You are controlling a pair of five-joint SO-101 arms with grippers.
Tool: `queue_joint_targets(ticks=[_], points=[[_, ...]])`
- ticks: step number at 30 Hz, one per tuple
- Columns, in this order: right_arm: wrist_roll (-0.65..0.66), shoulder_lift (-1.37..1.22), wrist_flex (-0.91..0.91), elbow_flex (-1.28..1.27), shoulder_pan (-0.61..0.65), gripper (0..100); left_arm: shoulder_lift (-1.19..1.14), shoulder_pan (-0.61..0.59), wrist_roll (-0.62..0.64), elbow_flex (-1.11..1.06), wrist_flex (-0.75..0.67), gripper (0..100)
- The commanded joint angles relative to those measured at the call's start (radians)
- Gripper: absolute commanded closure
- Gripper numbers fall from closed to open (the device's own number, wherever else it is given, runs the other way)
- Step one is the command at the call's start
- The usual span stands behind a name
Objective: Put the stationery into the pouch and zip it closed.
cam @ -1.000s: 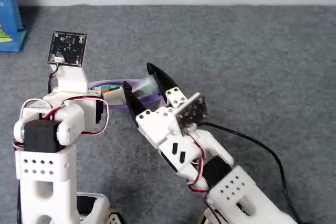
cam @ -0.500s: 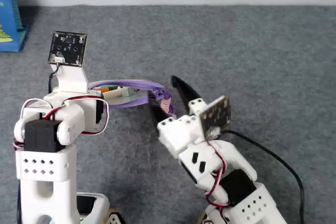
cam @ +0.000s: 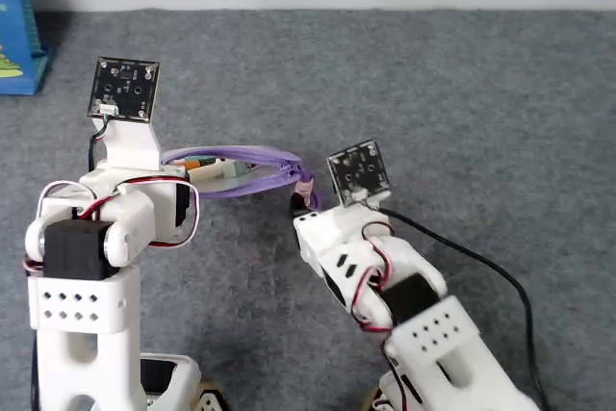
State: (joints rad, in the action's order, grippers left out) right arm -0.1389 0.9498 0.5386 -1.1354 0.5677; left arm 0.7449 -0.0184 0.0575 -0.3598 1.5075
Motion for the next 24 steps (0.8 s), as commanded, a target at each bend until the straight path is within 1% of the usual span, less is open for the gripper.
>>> queue_joint_targets(ticks=[1, 6, 10, 15, 24], points=[[-0.006, -0.107, -0.122, 0.051, -0.019, 79.0, -0.003, 0.002, -0.009, 0.062, 0.0, 99], [-0.005, -0.24, -0.239, 0.058, -0.068, 79.0, -0.003, 0.002, -0.009, 0.062, 0.002, 99], [-0.005, -0.289, -0.262, 0.058, -0.111, 79.0, -0.003, 0.002, -0.009, 0.062, 0.002, 99], [-0.005, -0.269, -0.26, 0.058, -0.111, 79.0, -0.003, 0.002, -0.009, 0.062, 0.0, 99], [-0.003, -0.16, -0.249, 0.041, -0.105, 79.1, -0.003, 0.002, -0.009, 0.061, 0.002, 99]])
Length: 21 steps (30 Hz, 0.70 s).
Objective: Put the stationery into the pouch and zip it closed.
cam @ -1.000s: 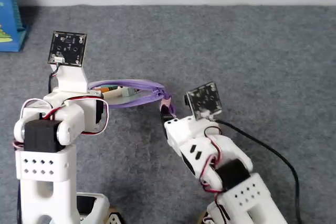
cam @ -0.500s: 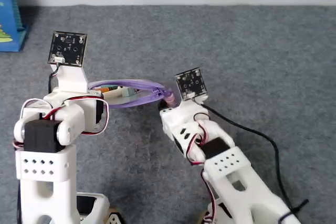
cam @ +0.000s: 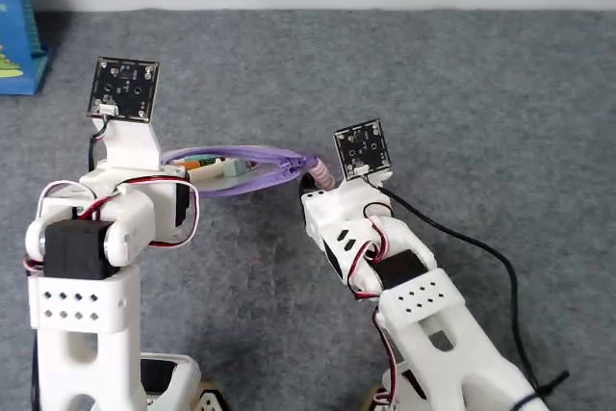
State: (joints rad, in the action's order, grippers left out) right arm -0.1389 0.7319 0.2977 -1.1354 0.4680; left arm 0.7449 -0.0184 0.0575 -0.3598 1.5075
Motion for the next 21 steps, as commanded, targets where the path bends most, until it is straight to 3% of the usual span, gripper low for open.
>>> queue_joint_targets(ticks=[1, 7, 12, 15, 21], points=[[-0.002, 0.067, -0.008, 0.037, 0.002, 79.1, -0.003, 0.002, -0.009, 0.061, 0.002, 99], [0.064, 0.093, -0.01, 0.0, 0.076, 80.5, -0.003, 0.002, -0.009, 0.061, 0.003, 99], [0.066, 0.091, -0.018, 0.0, 0.076, 99.8, -0.003, 0.002, -0.009, 0.053, 0.002, 99], [0.068, 0.085, -0.01, -0.002, 0.076, 95.4, -0.003, 0.002, -0.009, 0.047, 0.0, 99], [0.097, 0.102, 0.062, -0.002, 0.062, 99.2, -0.003, 0.002, -0.009, 0.045, 0.0, 99]])
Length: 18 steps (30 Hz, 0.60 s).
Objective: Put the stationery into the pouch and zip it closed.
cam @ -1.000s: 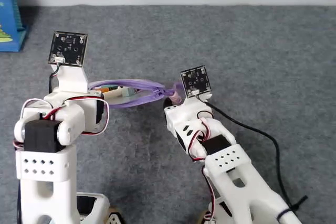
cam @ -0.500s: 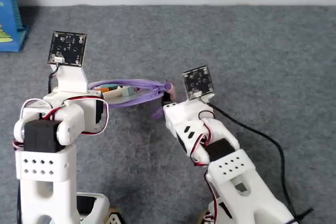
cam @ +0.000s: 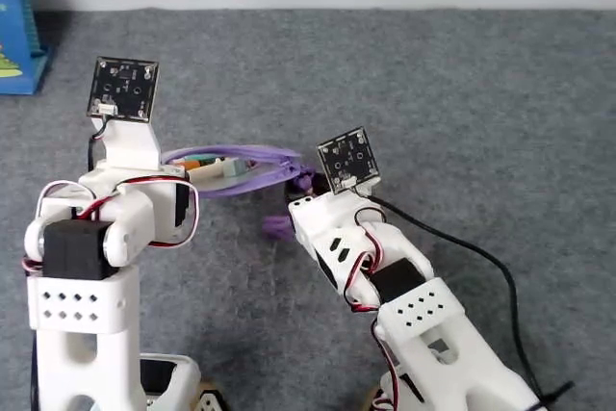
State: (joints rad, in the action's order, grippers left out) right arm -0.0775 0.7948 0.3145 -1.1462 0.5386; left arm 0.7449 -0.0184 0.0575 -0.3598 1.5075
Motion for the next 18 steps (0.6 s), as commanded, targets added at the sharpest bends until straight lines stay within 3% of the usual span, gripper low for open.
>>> queue_joint_targets(ticks=[1, 9, 18], points=[[0.046, 0.053, 0.068, 0.008, -0.015, 99.2, -0.003, 0.002, -0.009, 0.045, 0.0, 99], [0.057, 0.39, 0.292, -0.058, -0.033, 99.1, -0.003, 0.002, -0.014, 0.045, -0.017, 99], [0.121, 0.794, 0.556, -0.092, 0.128, 99.1, -0.002, 0.002, -0.018, 0.051, -0.071, 98]])
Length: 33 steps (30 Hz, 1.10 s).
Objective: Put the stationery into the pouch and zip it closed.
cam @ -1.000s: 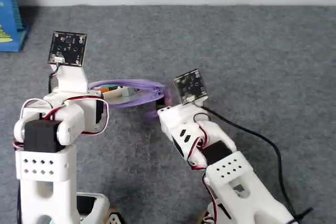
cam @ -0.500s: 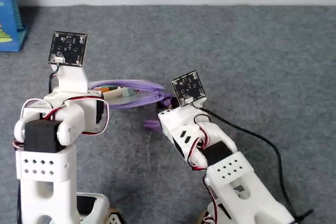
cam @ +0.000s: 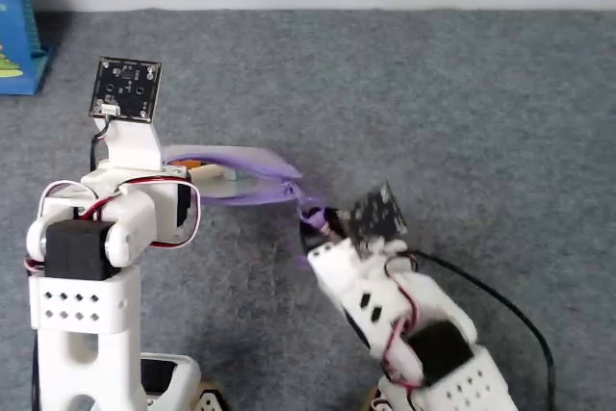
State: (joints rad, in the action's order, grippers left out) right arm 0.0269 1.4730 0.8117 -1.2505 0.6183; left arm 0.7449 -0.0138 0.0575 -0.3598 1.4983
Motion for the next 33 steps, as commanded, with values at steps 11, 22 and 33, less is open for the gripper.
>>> queue_joint_targets(ticks=[11, 22, 33], points=[[0.011, 0.294, 0.142, -0.009, 0.157, 99.1, -0.006, 0.158, -0.072, 0.047, -0.241, 76], [-0.029, 0.344, 0.143, -0.055, 0.166, 99.1, -0.006, 0.473, -0.08, 0.045, -0.299, 76], [-0.051, 0.344, 0.142, -0.055, 0.166, 99.1, 0.018, 0.539, -0.08, 0.062, -0.282, 76]])
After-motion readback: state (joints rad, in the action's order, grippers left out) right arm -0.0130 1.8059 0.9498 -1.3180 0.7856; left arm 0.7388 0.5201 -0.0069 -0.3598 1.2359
